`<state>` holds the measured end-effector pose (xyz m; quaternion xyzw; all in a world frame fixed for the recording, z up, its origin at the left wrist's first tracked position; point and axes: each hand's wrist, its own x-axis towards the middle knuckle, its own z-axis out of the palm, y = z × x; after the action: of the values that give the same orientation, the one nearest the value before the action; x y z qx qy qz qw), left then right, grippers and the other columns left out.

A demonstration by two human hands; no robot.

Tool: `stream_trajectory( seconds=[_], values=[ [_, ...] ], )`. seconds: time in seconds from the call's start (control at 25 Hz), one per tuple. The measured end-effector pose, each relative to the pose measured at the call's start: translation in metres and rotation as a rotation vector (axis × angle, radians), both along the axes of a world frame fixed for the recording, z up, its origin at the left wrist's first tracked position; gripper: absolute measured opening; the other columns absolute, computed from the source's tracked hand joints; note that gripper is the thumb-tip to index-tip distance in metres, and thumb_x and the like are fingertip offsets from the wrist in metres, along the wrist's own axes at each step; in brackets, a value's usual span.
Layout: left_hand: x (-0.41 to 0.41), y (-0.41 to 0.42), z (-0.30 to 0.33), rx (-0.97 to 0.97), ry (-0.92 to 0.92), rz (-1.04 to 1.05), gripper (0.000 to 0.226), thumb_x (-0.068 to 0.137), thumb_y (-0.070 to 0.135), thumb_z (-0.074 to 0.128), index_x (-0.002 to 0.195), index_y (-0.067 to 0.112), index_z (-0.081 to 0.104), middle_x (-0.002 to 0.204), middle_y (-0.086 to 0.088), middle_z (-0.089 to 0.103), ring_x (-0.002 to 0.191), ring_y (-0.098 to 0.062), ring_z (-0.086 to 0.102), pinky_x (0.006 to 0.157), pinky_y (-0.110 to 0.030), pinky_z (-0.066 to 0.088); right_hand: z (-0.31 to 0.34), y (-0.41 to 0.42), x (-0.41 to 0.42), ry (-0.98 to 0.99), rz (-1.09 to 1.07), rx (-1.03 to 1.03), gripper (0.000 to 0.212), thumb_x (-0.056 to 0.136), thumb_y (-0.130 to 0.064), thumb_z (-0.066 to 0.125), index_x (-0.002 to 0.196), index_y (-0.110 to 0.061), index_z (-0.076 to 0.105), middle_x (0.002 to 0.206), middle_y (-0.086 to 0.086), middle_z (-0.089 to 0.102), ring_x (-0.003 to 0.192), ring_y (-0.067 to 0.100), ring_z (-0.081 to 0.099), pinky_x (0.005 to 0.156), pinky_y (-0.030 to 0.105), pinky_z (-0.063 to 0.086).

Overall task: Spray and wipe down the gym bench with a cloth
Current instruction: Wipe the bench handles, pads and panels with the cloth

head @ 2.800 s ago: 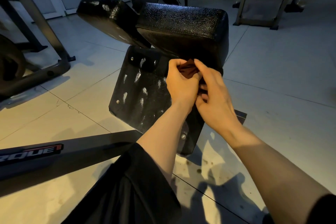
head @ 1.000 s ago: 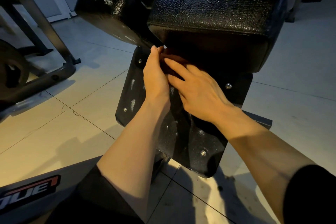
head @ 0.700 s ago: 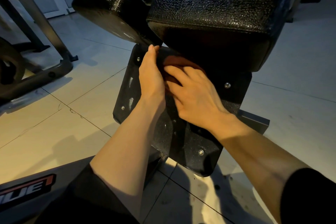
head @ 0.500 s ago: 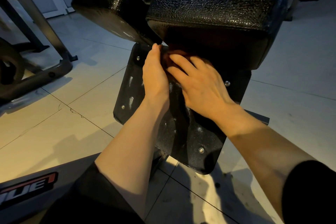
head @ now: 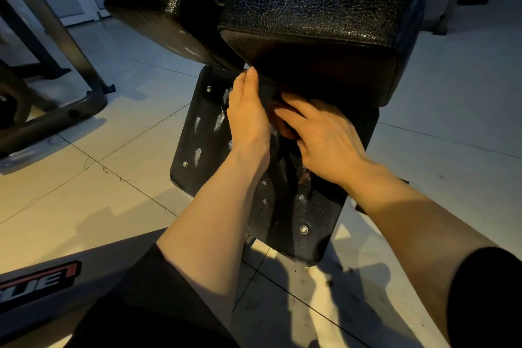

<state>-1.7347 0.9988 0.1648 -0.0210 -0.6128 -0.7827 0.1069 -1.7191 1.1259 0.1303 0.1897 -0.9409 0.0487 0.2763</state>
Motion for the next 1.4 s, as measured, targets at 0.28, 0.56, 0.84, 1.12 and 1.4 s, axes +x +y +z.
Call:
stream_trajectory(
  seconds=[0.28,0.56,0.84,1.12,1.4],
  values=[
    [-0.007,0.002,-0.013,-0.013,-0.051,0.051,0.045,0.094,0.045,0.044,0.128,0.019,0.058,0.127,-0.003,0.059,0.118,-0.015,0.055,0.107,-0.043,0.04,0.013,-0.005,0.009,0.055,0.166,0.011,0.064,0.072,-0.006,0.072,0.132,-0.015,0.053,0.153,0.005,0.035,0.122,0.029,0.05,0.095,0.042,0.047],
    [-0.004,0.009,-0.014,-0.061,-0.048,0.061,0.044,0.1,0.044,0.037,0.135,0.023,0.051,0.135,0.004,0.053,0.125,-0.011,0.048,0.111,-0.039,0.034,-0.002,0.006,-0.001,-0.09,0.036,-0.143,0.058,0.083,-0.009,0.067,0.137,-0.021,0.051,0.155,-0.005,0.032,0.136,0.025,0.039,0.11,0.039,0.034],
    [-0.002,-0.005,-0.008,0.096,-0.042,0.04,0.037,0.102,0.038,0.038,0.115,0.013,0.063,0.109,-0.003,0.067,0.098,-0.007,0.064,0.079,-0.018,0.05,0.013,-0.028,0.0,0.065,0.152,-0.022,0.061,0.073,-0.008,0.071,0.132,-0.014,0.055,0.153,0.001,0.035,0.122,0.025,0.048,0.104,0.038,0.037],
    [-0.005,-0.008,-0.002,0.015,0.003,0.071,0.033,0.104,0.04,0.028,0.097,0.033,0.06,0.091,0.021,0.06,0.076,0.017,0.058,0.063,-0.002,0.041,0.004,-0.012,-0.005,-0.013,0.021,0.115,0.073,0.071,-0.007,0.074,0.139,-0.015,0.048,0.156,-0.002,0.031,0.126,0.024,0.047,0.106,0.043,0.037],
    [-0.002,-0.005,-0.004,0.068,-0.008,0.043,0.04,0.104,0.036,0.031,0.102,0.017,0.066,0.099,0.004,0.07,0.089,0.0,0.065,0.075,-0.014,0.049,0.021,-0.028,-0.001,-0.043,0.181,0.081,0.073,0.074,-0.011,0.07,0.142,-0.016,0.043,0.159,-0.005,0.021,0.127,0.019,0.042,0.109,0.035,0.033]
  ],
)
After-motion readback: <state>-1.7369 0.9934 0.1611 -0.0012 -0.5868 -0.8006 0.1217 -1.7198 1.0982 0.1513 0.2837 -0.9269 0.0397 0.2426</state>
